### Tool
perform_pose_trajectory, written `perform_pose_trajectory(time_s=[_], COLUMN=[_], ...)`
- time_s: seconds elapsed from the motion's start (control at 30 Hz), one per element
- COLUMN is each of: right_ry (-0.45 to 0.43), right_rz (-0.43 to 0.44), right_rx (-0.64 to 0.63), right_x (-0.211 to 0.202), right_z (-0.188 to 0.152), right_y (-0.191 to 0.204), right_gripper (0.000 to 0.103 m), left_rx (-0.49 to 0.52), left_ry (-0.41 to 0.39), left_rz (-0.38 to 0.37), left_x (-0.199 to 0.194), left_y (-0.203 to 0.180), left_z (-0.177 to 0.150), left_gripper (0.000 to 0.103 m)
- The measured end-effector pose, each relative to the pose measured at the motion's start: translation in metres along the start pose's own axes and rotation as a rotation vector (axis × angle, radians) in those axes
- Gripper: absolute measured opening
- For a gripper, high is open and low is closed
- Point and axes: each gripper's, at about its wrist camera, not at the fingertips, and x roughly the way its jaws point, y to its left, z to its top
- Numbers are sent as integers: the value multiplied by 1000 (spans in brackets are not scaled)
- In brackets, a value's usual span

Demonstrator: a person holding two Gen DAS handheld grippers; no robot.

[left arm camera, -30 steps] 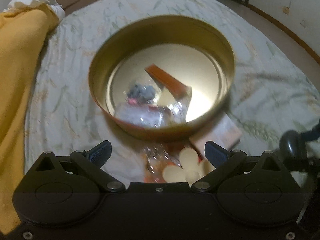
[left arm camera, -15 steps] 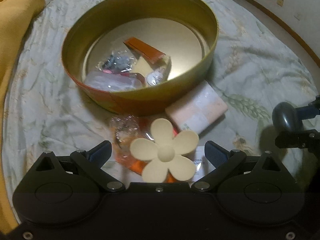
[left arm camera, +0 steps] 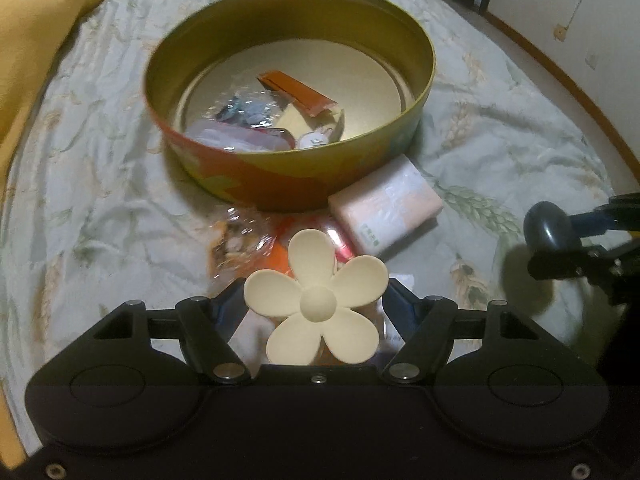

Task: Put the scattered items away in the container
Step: 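Grasp the cream flower hair clip with the left gripper, then drop the grey compact into the tin with the right gripper while the left holds the clip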

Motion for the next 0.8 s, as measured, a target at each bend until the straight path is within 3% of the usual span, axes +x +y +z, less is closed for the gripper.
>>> perform_pose_trajectory(time_s=[0.2,0.4,0.8], right_ry=[3,7,36], right_rz=[-11,-29,-65], right_rx=[-13,-19,-66], right_x=[0,0,-6], right_z=[-1,-2,0], right_y=[3,5,18], right_gripper=[63,63,63], left_rx=[-48,-58,-117], left_ry=[-23,-42,-81], left_rz=[-4,40,99], left_x=[-24,-39,-44], left_y=[18,31,46], left_z=[-19,-36,-56], left_gripper=[70,70,70])
